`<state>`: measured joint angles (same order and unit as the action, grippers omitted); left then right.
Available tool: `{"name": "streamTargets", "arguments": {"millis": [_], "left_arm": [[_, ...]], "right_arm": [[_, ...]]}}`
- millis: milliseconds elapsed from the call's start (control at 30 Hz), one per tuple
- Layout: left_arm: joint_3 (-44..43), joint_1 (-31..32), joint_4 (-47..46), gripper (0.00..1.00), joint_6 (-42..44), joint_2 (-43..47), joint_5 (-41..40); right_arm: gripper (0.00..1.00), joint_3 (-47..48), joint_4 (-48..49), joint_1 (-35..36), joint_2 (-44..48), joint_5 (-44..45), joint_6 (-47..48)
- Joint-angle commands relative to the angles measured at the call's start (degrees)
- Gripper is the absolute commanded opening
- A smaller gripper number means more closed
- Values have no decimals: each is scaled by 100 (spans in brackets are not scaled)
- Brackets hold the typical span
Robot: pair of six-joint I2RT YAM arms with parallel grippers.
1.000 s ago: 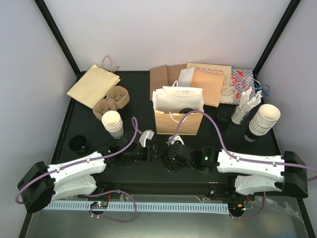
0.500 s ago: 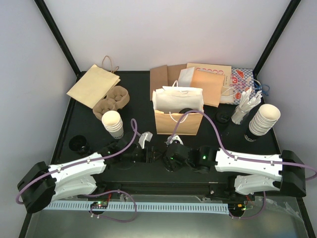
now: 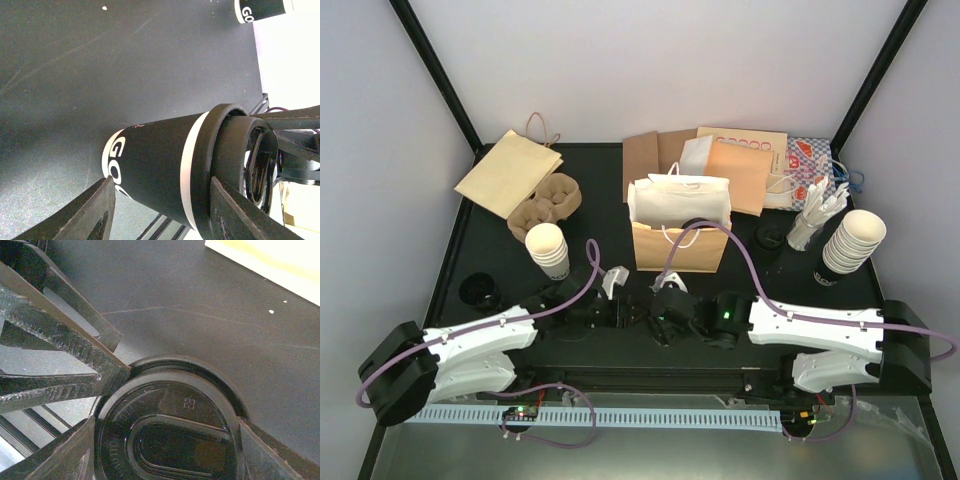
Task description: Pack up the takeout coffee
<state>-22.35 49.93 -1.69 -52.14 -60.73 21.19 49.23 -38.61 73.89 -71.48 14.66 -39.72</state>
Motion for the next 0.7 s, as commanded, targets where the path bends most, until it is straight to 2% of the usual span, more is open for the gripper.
{"name": "streamTargets", "arguments": {"millis": [0,467,667], "left_arm": [[118,-1,511,52,-85,-345,-254],[187,4,653,50,-157,-535,-300],[151,-1,657,50,-110,-181,-405]], "right_arm": [[66,-499,-989,112,-653,-1197,-162],[66,-484,-956,115,-957,-1887,-26],[66,-518,-815,117,-1031,-2275,-3]]}}
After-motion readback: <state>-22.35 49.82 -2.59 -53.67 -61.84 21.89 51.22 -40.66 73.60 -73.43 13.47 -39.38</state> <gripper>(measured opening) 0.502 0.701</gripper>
